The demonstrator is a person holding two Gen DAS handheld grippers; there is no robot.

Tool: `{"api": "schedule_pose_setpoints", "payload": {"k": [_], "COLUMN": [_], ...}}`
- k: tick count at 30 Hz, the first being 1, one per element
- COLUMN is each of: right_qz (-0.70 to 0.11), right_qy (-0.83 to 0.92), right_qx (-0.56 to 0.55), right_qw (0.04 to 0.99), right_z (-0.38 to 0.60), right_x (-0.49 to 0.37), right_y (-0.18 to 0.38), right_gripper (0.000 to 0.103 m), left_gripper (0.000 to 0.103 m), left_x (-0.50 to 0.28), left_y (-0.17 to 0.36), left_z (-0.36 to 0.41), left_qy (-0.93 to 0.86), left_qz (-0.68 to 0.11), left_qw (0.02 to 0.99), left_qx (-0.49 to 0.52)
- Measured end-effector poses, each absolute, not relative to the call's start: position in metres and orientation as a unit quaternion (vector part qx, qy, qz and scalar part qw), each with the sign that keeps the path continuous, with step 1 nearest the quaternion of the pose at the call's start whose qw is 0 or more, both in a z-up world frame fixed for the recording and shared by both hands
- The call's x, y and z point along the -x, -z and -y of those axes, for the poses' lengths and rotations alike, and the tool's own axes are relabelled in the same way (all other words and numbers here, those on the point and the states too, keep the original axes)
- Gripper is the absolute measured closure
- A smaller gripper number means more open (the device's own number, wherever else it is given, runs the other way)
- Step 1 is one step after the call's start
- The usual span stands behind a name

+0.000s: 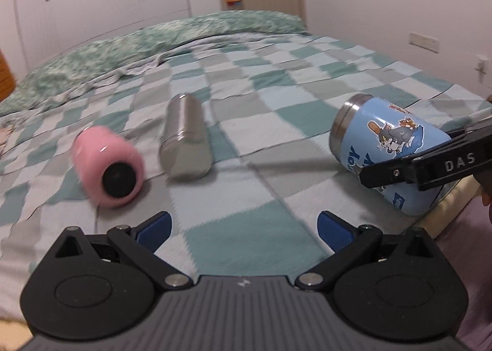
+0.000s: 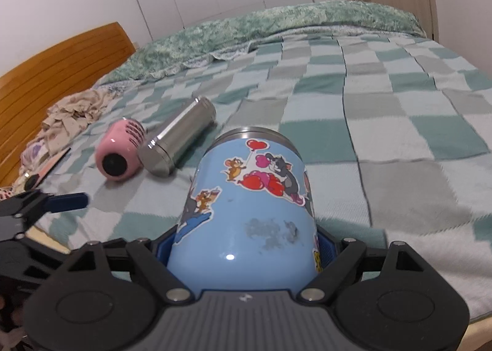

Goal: Flip cup upright
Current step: 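Lift the blue cup with the right gripper, lower it, open the gripper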

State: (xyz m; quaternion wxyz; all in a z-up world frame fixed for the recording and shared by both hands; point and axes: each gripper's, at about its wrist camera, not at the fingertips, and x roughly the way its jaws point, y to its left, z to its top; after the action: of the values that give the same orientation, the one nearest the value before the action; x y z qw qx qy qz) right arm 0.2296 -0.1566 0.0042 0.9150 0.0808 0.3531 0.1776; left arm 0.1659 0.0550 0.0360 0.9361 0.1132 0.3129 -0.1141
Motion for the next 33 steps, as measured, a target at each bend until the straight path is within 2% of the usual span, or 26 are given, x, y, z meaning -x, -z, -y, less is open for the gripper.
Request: {"api": "schedule_pose_setpoints", "payload": {"k": [12, 13, 15, 16, 24, 33], "right_qz": [-0.353, -0.350, -0.336, -0.324, -0.252, -0.243], "right_qy": [-0.169, -0.171, -0.179, -0.181, -0.180, -0.138], "right_qx": [-0.061, -0.063, -0.068, -0.068, -0.056, 0.009], "right_qw": [0.918, 0.919, 0.922, 0.926, 0.949, 0.960], "right_z": [0.146, 0.148, 0.155, 0.159, 0.212, 0.274], "right_x": [-0.232, -0.232, -0.227, -0.223, -0.199, -0.195], "right_y": [0.005, 0.003, -0.004, -0.010, -0.049, -0.045], "right_gripper": [0.018, 0.015, 0.002, 0.000, 0.000, 0.000], "left_gripper": [0.000, 0.000, 0.000, 0.000, 0.000, 0.000], "left_x": [-0.146, -0.146, -0.144, -0.142, -0.132, -0.146], "left_y": [-0.043, -0.045, -0.049, -0.050, -0.067, -0.080], "left_z": [-0.062, -0.061, -0.059, -0.057, -0.023, 0.025], "left_qy": [0.086, 0.087, 0.086, 0.084, 0.095, 0.110], "left_qz": [-0.302, -0.301, -0.299, -0.298, -0.282, -0.299], "left_qw": [0.943, 0.943, 0.944, 0.945, 0.950, 0.945], "left_qx": [-0.110, -0.108, -0.108, -0.108, -0.099, -0.080]}}
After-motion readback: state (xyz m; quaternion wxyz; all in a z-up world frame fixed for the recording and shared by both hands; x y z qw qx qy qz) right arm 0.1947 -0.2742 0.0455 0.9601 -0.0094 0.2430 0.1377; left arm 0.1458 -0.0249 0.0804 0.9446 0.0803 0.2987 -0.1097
